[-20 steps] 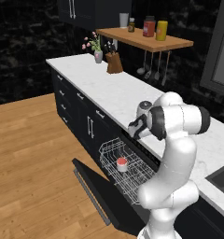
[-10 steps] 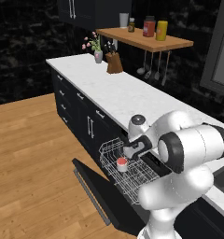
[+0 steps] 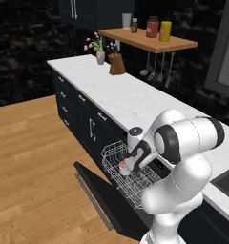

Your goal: Pick up the cup and bowl from the counter, place them in the dishwasher, and close the dishwasher door.

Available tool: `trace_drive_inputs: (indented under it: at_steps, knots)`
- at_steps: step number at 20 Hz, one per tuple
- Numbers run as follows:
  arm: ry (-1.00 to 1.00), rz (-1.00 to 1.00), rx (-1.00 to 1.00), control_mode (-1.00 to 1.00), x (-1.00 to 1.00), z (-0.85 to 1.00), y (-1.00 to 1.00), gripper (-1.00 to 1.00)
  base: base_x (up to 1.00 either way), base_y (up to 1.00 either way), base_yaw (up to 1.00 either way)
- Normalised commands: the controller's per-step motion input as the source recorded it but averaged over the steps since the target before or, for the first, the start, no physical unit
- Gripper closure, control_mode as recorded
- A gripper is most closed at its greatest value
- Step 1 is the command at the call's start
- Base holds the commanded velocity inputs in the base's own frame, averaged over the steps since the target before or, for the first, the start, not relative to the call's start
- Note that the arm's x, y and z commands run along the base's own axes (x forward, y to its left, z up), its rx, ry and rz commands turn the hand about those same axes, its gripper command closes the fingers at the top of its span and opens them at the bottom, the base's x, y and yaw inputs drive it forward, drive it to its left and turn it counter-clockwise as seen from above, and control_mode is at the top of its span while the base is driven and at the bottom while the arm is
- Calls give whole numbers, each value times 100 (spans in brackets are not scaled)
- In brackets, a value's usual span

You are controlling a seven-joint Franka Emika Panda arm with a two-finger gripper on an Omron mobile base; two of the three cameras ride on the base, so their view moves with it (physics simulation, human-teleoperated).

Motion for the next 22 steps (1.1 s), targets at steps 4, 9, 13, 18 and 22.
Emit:
trace_drive_inputs:
  at_steps: [4, 9, 13, 18, 22]
  knots:
    - [15, -8, 0, -100, 0, -88, 4, 100, 0, 0, 0]
    - [4, -5, -1, -100, -2, -80, 6, 100, 0, 0, 0]
    - [0, 0, -11, -100, 0, -66, 0, 100, 0, 0, 0]
    - [0, 0, -14, -100, 2, -64, 0, 100, 0, 0, 0]
    - [0, 1, -12, -100, 4, -62, 0, 100, 0, 0, 0]
